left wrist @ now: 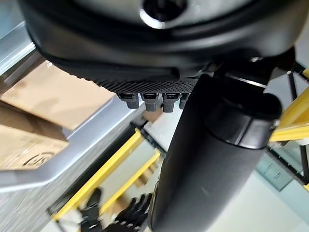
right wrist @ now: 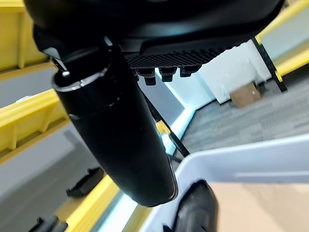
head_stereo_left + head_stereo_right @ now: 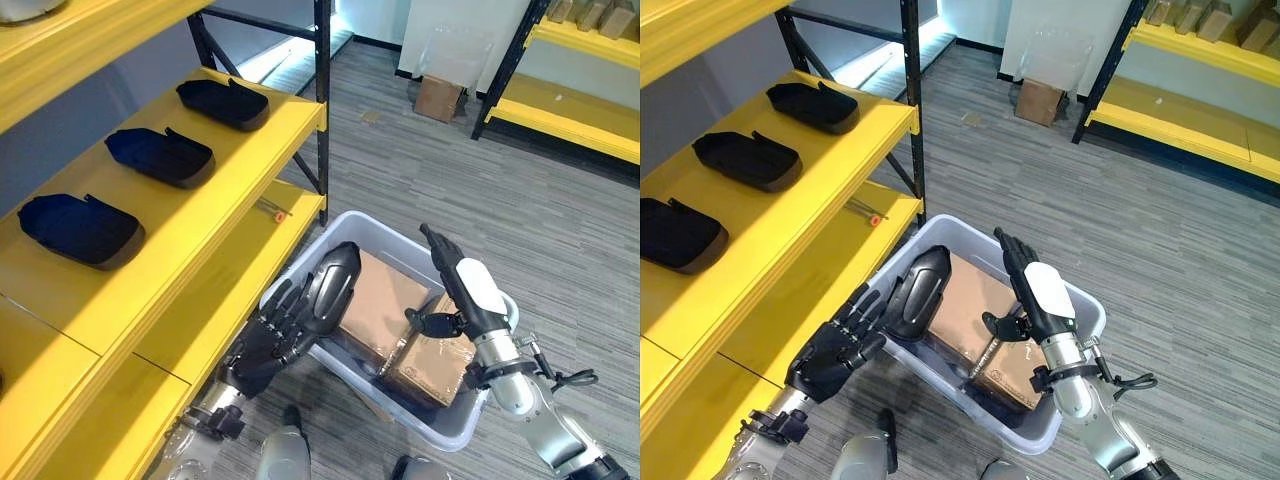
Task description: Move parts from the plastic box to the shelf.
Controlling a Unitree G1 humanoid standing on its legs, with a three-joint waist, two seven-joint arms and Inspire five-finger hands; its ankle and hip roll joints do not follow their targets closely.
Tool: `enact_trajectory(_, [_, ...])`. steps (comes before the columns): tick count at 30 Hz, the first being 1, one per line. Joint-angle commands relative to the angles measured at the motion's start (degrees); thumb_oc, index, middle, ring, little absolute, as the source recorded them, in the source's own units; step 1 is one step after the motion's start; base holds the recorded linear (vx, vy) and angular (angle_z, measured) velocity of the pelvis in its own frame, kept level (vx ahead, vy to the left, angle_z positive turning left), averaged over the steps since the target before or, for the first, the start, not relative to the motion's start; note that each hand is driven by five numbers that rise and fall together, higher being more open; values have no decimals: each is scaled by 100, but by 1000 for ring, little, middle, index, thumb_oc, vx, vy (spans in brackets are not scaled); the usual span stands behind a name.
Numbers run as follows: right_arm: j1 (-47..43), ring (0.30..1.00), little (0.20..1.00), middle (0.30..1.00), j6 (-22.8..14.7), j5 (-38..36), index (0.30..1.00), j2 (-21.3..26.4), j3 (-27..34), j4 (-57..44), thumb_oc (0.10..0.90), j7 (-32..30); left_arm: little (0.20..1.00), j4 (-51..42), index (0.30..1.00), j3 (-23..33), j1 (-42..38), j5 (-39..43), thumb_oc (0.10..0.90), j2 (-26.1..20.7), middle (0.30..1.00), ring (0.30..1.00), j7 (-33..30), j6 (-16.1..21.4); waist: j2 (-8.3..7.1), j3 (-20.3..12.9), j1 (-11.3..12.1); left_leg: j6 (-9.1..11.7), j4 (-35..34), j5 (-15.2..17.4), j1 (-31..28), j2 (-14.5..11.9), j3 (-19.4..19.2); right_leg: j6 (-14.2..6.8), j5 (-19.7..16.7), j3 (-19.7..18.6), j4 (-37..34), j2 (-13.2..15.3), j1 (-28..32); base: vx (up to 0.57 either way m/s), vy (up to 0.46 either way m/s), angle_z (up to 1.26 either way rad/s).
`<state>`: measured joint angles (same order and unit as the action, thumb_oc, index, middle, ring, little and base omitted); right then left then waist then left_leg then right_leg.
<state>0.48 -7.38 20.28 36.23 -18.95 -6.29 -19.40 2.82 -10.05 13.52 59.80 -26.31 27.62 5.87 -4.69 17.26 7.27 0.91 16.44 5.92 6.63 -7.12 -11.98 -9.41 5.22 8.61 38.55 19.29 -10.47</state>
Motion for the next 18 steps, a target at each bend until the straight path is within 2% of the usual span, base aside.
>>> enact_trajectory(1, [-403, 1000, 1000, 1000, -570, 161, 1000, 105, 338, -338, 900, -312, 1000, -954, 1000, -168, -408, -161, 900, -103, 1000, 1000, 42, 176, -36, -369, -92, -384, -785, 61, -397, 176, 27, 90, -122, 501, -1065, -781, 339, 58, -384, 5])
enact_trajectory(2, [-450, 1000, 1000, 1000, -572, 162, 1000, 94, 357, -386, 900, -324, 1000, -980, 1000, -264, -586, -206, 900, -177, 1000, 1000, -48, 123, -93, -300, -168, -283, -701, 125, -348, 82, 69, 12, -442, 346, -1892, -522, 335, 64, -472, 12])
enact_trajectory(3, [-492, 1000, 1000, 1000, -556, 166, 1000, 95, 355, -413, 900, -326, 1000, -973, 1000, -313, -650, -236, 900, -216, 1000, 1000, -77, 162, -128, -254, -197, -229, -668, 150, -323, 30, 69, -44, -667, 278, -2233, -361, 309, 18, -561, 21])
enact_trajectory(4, [-664, 1000, 1000, 1000, -504, 198, 1000, 87, 326, -458, 900, -292, 1000, -914, 1000, -412, -761, -260, 900, -290, 1000, 1000, -172, 368, -147, -97, -260, -92, -654, 216, -322, -148, 83, -210, -1348, 85, -2750, -30, 163, -33, -431, 13])
enact_trajectory(5, [-772, 1000, 1000, 1000, -495, 247, 1000, 74, 288, -445, 900, -285, 1000, -913, 1000, -415, -795, -192, 900, -334, 1000, 1000, -210, 455, -118, 1, -277, -47, -622, 268, -313, -240, 157, -297, -1449, -79, -2721, 33, -16, -28, -354, 13])
enact_trajectory(7, [-777, 1000, 1000, 1000, -523, 281, 1000, 122, 338, -457, 900, -97, 1000, -855, 1000, -366, -783, -83, 900, -348, 1000, 1000, -260, 572, -58, 52, -293, 78, -449, 309, -241, -402, 314, -360, -999, -103, -2813, 4, 59, 92, -194, 13])
enact_trajectory(9, [-642, 1000, 1000, 1000, -624, 260, 1000, 285, 536, -530, 900, 134, 1000, -904, 1000, -269, -681, 146, 900, -321, 1000, 1000, -135, 564, -22, 6, -249, 217, -523, 150, -237, -499, 275, -345, -828, 184, -3032, -108, 341, 123, -169, 46])
enact_trajectory(10, [-637, 1000, 1000, 1000, -625, 258, 1000, 288, 539, -532, 900, 136, 1000, -906, 1000, -269, -678, 149, 900, -321, 1000, 1000, -134, 562, -16, 5, -258, 221, -527, 147, -239, -504, 286, -342, -828, 199, -3040, -114, 353, 106, -154, 69])
enact_trajectory(12, [-691, 1000, 1000, 1000, -588, 255, 1000, 480, 592, -582, 900, 238, 1000, -1127, 1000, -251, -593, 199, 900, -289, 1000, 1000, -20, 428, 22, -33, -203, 379, -649, -28, -229, -607, 288, -306, -640, 375, -3110, -241, 493, 99, -115, 63])
enact_trajectory(18, [-917, 1000, 1000, 1000, -537, 173, 1000, 758, 418, -531, 900, 411, 1000, -1277, 1000, -332, -399, 157, 900, -269, 1000, 1000, -131, 439, 56, -137, -140, 414, -753, -133, -402, -734, 287, -74, -346, 557, -2900, -409, 586, 133, -52, 7])
